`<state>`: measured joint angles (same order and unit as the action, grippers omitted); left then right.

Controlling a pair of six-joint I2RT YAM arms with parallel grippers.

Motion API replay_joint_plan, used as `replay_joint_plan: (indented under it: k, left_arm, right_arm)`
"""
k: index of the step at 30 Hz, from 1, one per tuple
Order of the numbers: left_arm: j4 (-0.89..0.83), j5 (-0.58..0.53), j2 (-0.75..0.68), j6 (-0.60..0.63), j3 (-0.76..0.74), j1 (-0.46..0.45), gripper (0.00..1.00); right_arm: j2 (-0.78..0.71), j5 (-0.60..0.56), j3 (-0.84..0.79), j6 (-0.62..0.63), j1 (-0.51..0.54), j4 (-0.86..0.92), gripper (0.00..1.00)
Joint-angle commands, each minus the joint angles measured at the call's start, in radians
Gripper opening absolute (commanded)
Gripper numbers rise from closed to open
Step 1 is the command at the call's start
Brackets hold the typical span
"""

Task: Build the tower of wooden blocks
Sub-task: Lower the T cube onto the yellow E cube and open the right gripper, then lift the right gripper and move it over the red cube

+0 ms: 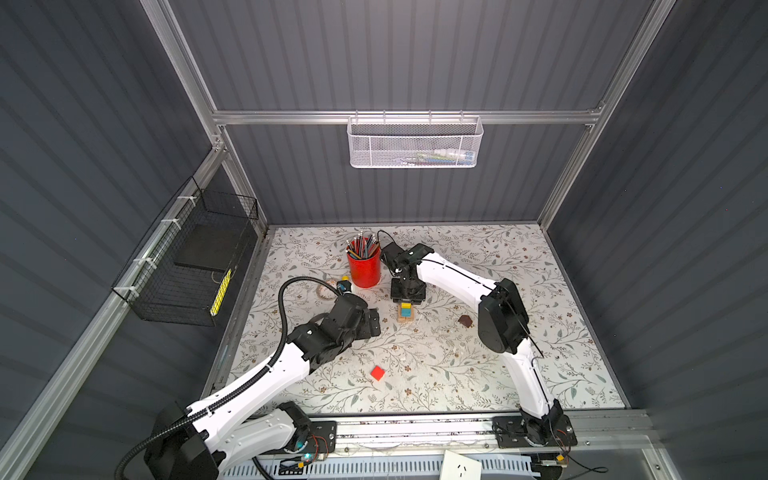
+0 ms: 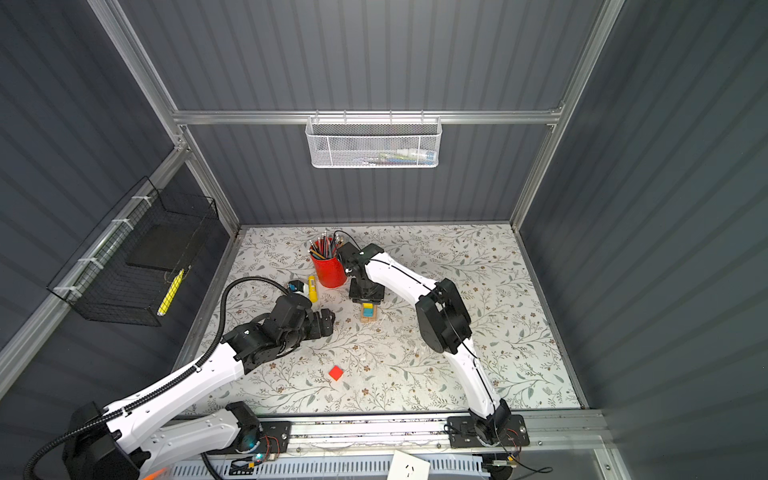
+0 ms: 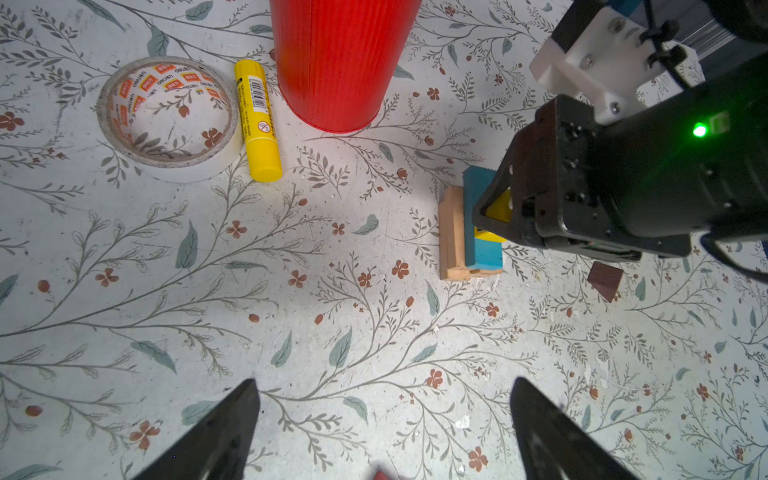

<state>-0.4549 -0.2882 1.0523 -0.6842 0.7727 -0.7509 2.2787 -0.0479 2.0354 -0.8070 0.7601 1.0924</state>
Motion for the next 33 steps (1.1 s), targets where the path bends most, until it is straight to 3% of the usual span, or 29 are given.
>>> replay_joint_plan:
  k: [1,14,22,27,33]
  left_arm:
    - [-0.016,0.0,-0.003,-0.007,0.0,0.008,0.94]
    - [-0.107,-0.038,-0.055,-0.008,0.043,0.011,0.94]
    - [-0.265,-0.082,-0.134,-0.039,0.073,0.012,0.97]
    - [-0.37,-0.103,-0.19,-0.083,0.08,0.012,0.99]
    - [-0.501,-0.111,-0.252,-0.139,0.104,0.012,0.99]
  right_arm:
    - [-0.01,-0.006,-0.012,-0.002,-0.002,0.013,0.49]
    - [-0.211,-0.007,-0.152,0.075,0.014,-0.059,0.72]
    - [-0.414,-0.024,-0.382,0.273,0.084,-0.191,0.87]
    - [-0.519,-0.006,-0.533,0.326,0.141,-0.278,0.89]
    - [-0.544,0.011,-0.61,0.42,0.277,-0.344,0.9]
